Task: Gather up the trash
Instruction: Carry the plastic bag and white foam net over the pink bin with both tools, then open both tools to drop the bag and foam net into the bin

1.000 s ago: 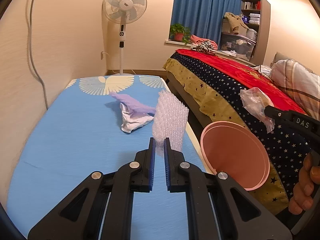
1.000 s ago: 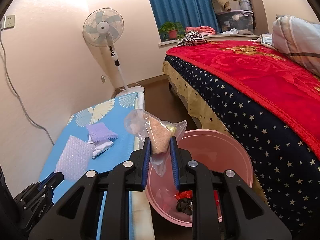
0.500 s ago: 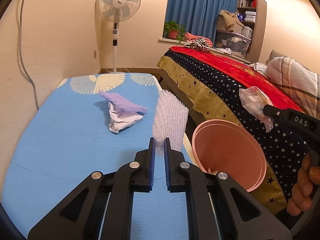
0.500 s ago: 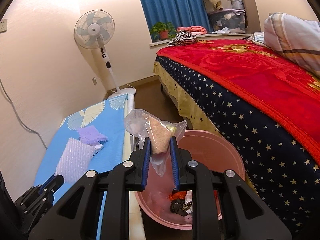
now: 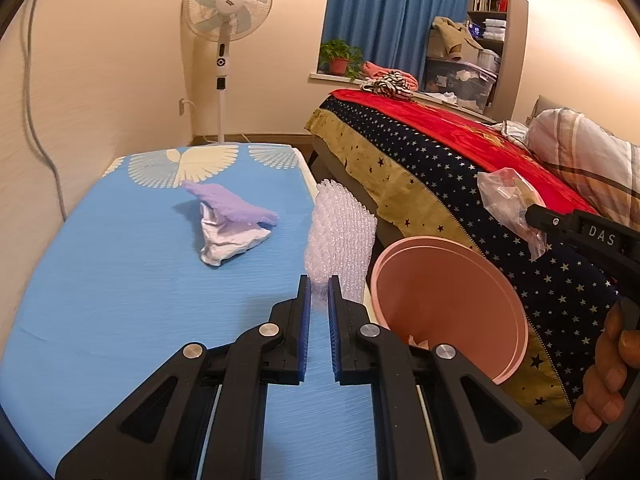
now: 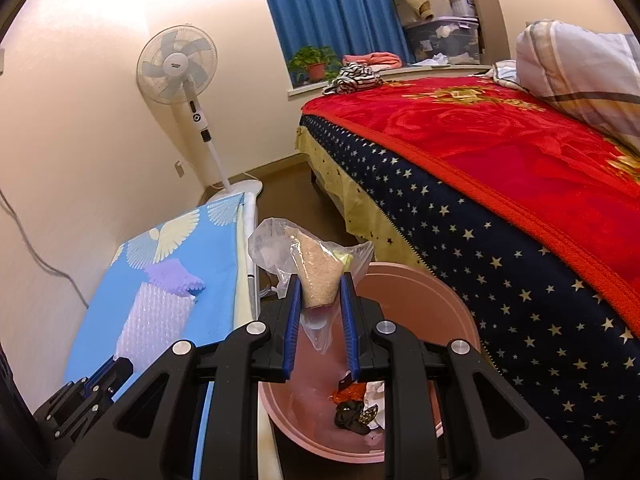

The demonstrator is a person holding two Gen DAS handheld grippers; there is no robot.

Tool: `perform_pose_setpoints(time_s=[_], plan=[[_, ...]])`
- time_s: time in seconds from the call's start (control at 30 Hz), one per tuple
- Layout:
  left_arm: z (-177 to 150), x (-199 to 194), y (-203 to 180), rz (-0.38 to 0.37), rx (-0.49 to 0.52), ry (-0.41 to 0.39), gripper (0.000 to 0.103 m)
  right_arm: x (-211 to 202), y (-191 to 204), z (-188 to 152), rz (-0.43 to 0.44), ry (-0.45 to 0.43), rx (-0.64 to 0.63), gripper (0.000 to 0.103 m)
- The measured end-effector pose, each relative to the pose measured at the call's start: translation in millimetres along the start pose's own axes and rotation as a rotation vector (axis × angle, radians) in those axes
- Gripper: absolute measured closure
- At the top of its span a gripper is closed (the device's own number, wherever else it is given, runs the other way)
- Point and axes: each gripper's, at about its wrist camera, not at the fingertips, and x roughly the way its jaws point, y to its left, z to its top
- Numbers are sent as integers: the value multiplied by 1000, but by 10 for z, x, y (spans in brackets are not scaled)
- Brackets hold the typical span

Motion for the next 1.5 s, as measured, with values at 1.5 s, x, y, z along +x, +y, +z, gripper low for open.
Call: perform_pose_setpoints(time_s=[1.5], plan=[[45, 540, -544, -131, 24, 63, 69, 172, -319, 85, -157, -10, 40, 51]])
